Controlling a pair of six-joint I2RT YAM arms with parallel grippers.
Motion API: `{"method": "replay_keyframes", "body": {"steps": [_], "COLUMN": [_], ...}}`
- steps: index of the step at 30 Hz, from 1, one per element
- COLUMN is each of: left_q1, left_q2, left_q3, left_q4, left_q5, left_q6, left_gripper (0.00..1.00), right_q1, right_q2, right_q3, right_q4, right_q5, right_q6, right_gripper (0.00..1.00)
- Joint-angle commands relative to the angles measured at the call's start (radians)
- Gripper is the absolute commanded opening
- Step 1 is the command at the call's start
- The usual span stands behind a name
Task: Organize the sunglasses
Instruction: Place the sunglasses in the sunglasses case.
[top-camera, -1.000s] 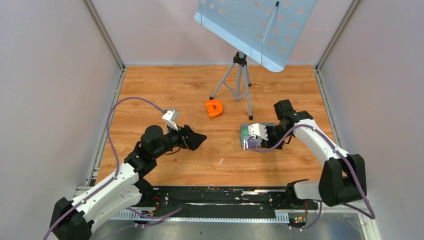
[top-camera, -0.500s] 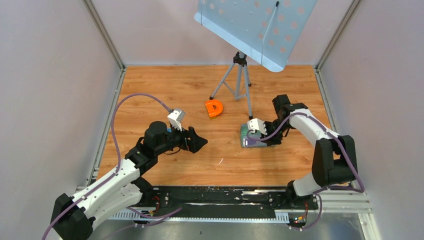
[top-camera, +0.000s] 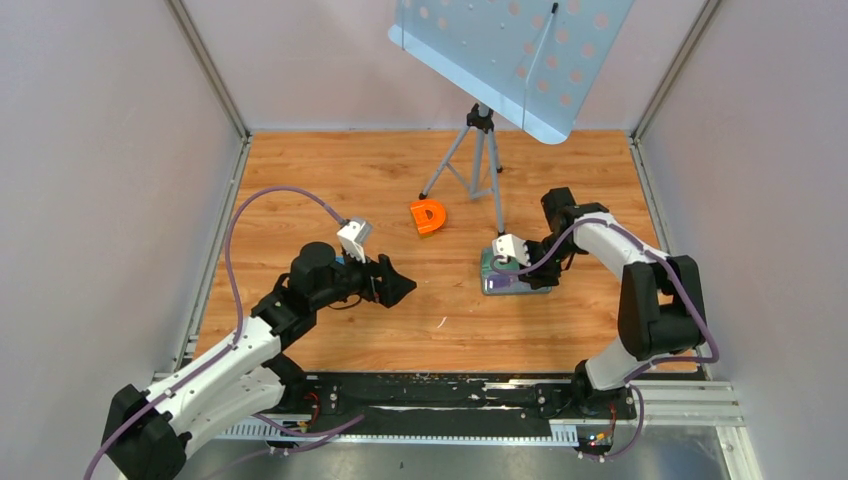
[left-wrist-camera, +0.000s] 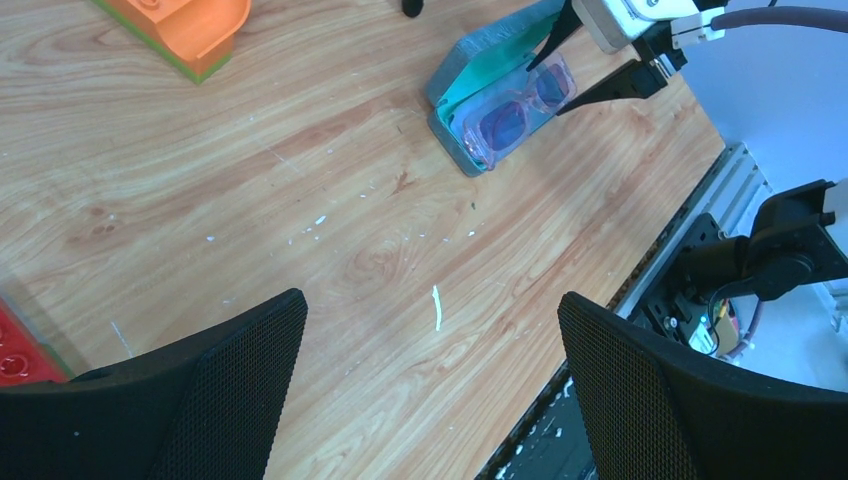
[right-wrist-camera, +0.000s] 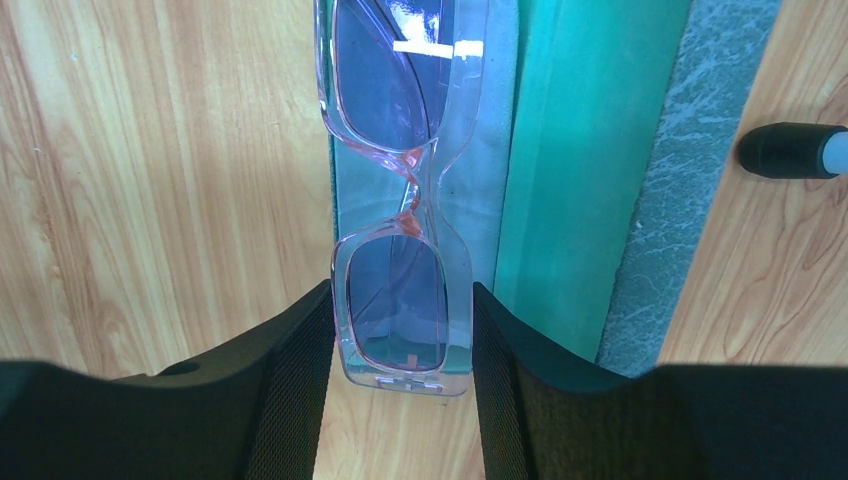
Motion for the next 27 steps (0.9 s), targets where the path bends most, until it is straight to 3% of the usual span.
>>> {"method": "replay_keyframes", "body": {"steps": [1, 27], "left_q1": [0.004, 0.004], "left_q2": [0.013, 0.020], "left_q3": [-0.001, -0.003], "left_q4": [0.033, 0.044], "left_q5": [0.026, 0.047], "left_q6": [-0.011, -0.037], "left_gripper": [1.00, 1.00], "right_q1": [-0.018, -0.035], "right_q2": [0.027, 0.046], "right_q3": [0.019, -0.007], "right_q4": [-0.001, 0.006], "right_q5": [-0.011, -0.021], "right_q6": [-0.008, -0.004], "right_gripper": [0.23, 0.23]}}
